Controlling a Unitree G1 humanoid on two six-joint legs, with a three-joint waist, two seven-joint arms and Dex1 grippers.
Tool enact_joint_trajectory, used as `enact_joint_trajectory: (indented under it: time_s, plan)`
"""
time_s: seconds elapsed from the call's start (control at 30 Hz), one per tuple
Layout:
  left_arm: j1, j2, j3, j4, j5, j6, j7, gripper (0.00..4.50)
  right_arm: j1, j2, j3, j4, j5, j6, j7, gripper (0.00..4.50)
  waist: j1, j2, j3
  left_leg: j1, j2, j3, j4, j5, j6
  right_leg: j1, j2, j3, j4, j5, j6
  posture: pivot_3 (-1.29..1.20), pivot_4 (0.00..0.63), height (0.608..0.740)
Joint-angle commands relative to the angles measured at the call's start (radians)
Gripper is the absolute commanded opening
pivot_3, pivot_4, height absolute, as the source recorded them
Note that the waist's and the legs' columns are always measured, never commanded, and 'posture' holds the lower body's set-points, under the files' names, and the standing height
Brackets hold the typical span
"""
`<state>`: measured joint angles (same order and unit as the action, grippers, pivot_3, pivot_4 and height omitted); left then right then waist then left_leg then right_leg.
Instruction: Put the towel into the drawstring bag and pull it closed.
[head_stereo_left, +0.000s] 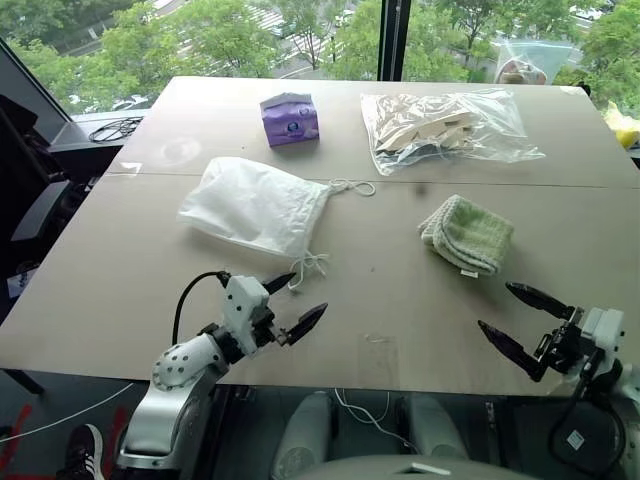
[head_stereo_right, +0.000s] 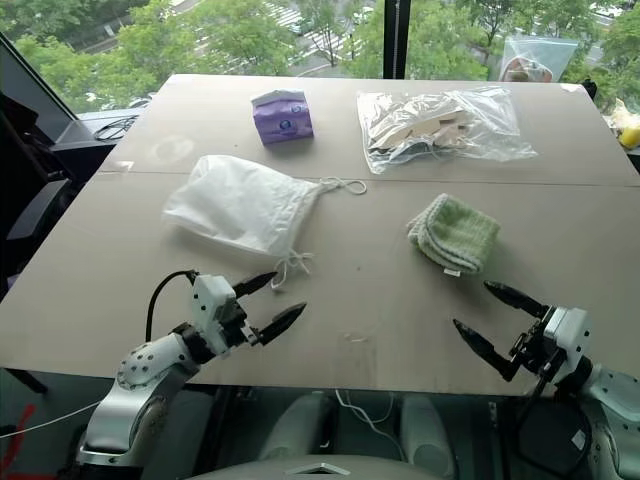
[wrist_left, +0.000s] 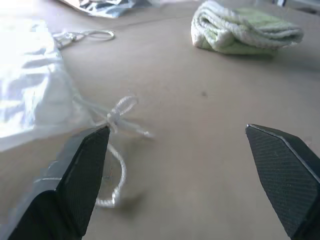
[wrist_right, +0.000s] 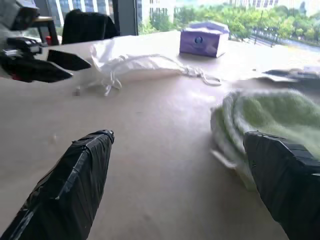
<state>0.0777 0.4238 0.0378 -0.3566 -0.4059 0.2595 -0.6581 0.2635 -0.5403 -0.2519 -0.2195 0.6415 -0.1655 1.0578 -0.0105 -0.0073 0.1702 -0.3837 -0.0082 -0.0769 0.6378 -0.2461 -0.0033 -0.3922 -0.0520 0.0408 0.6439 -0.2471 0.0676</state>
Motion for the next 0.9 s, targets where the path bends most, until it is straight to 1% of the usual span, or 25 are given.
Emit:
enact_joint_trajectory:
  time_s: [0.03, 0.13, 0.23, 0.3, 0.4, 0.53, 0.63, 0.7, 0.77, 0.8, 0.83, 0.87, 0.9]
  plan:
    - [-0.077, -0.021, -0.034, -0.056, 0.053, 0.106, 0.127, 4.50, -0.040, -0.019, -0.011, -0.093, 0.059, 0.057, -0.017, 4.47, 0.000, 0.000, 0.000, 0.000, 0.000, 0.000, 0.000, 0.000, 0.000, 0.000, 0.000, 0.000, 0.000, 0.000, 0.000, 0.00, 0.150, 0.740]
    - [-0.174, -0.090, -0.098, -0.055, 0.162, 0.184, 0.282, 4.50, -0.073, -0.021, 0.000, -0.109, 0.049, 0.083, -0.033, 4.47, 0.002, -0.001, 0.000, 0.000, -0.004, -0.001, 0.001, 0.000, 0.000, 0.001, 0.001, -0.001, 0.000, 0.001, 0.000, 0.00, 0.150, 0.740]
    - [-0.222, -0.131, -0.146, -0.046, 0.278, 0.167, 0.382, 4.50, -0.084, -0.011, 0.007, -0.116, 0.037, 0.097, -0.045, 4.47, 0.002, -0.001, 0.000, -0.001, -0.005, -0.002, 0.001, 0.000, 0.000, 0.002, 0.000, -0.001, 0.000, 0.003, -0.002, 0.00, 0.150, 0.740]
    - [-0.241, -0.130, -0.181, -0.007, 0.388, 0.132, 0.449, 4.50, -0.080, -0.010, 0.007, -0.118, 0.032, 0.100, -0.046, 4.47, 0.002, -0.001, 0.000, -0.001, -0.005, -0.002, 0.001, 0.000, 0.000, 0.001, 0.000, -0.001, 0.000, 0.003, -0.002, 0.00, 0.150, 0.740]
    - [-0.259, -0.137, -0.205, 0.045, 0.491, 0.110, 0.526, 4.50, -0.075, -0.011, 0.003, -0.114, 0.029, 0.102, -0.042, 4.47, -0.001, -0.001, 0.000, 0.000, -0.005, -0.002, 0.000, 0.000, 0.000, 0.002, 0.000, 0.000, 0.000, 0.003, -0.002, 0.00, 0.150, 0.740]
    - [-0.294, -0.155, -0.200, 0.134, 0.589, 0.072, 0.623, 4.50, -0.073, -0.012, -0.003, -0.089, 0.025, 0.093, -0.027, 4.47, 0.001, -0.001, 0.000, 0.000, -0.006, -0.002, 0.001, 0.000, 0.000, 0.002, 0.000, 0.000, 0.000, 0.003, -0.002, 0.00, 0.150, 0.740]
    - [-0.330, -0.140, -0.211, 0.228, 0.665, 0.021, 0.672, 4.50, -0.064, -0.010, -0.006, -0.072, 0.020, 0.079, -0.010, 4.47, 0.002, -0.001, 0.000, 0.000, -0.006, -0.002, 0.002, 0.000, 0.000, 0.002, 0.000, -0.001, 0.000, 0.003, -0.002, 0.00, 0.150, 0.740]
    - [-0.345, -0.141, -0.212, 0.255, 0.690, -0.008, 0.685, 4.50, -0.066, -0.011, -0.007, -0.066, 0.016, 0.074, -0.004, 4.47, 0.002, -0.001, 0.000, 0.000, -0.006, -0.002, 0.002, 0.000, 0.000, 0.002, 0.000, -0.001, 0.000, 0.003, -0.001, 0.00, 0.150, 0.740]
    - [-0.345, -0.154, -0.196, 0.258, 0.707, -0.003, 0.709, 3.97, -0.065, -0.007, -0.011, -0.062, 0.016, 0.071, -0.003, 4.50, 0.001, -0.001, 0.000, 0.000, -0.006, -0.002, 0.002, 0.000, 0.000, 0.002, 0.000, -0.001, 0.000, 0.003, -0.001, 0.00, 0.150, 0.740]
    - [-0.340, -0.156, -0.190, 0.258, 0.712, -0.004, 0.714, 3.78, -0.062, -0.005, -0.012, -0.059, 0.015, 0.067, -0.001, 4.50, 0.001, -0.001, 0.000, -0.001, -0.006, -0.002, 0.002, 0.000, 0.000, 0.002, 0.000, -0.001, 0.000, 0.003, -0.001, 0.00, 0.150, 0.740]
    - [-0.333, -0.156, -0.187, 0.258, 0.718, -0.005, 0.716, 3.36, -0.058, -0.003, -0.013, -0.057, 0.014, 0.064, 0.001, 4.50, 0.001, -0.001, 0.000, -0.001, -0.006, -0.002, 0.002, 0.000, 0.000, 0.002, 0.000, -0.001, 0.000, 0.003, -0.001, 0.00, 0.150, 0.740]
    - [-0.327, -0.157, -0.181, 0.259, 0.716, 0.000, 0.715, 2.84, -0.056, -0.001, -0.014, -0.055, 0.012, 0.060, 0.003, 4.50, 0.001, -0.001, 0.000, -0.001, -0.006, -0.002, 0.001, 0.000, 0.000, 0.002, 0.000, -0.001, 0.000, 0.003, -0.001, 0.00, 0.150, 0.740]
    - [-0.322, -0.158, -0.175, 0.260, 0.716, 0.003, 0.715, 2.60, -0.054, 0.000, -0.014, -0.053, 0.010, 0.058, 0.003, 4.50, 0.001, -0.001, 0.000, -0.001, -0.006, -0.002, 0.001, 0.000, 0.000, 0.002, 0.000, -0.001, 0.000, 0.003, -0.001, 0.00, 0.150, 0.740]
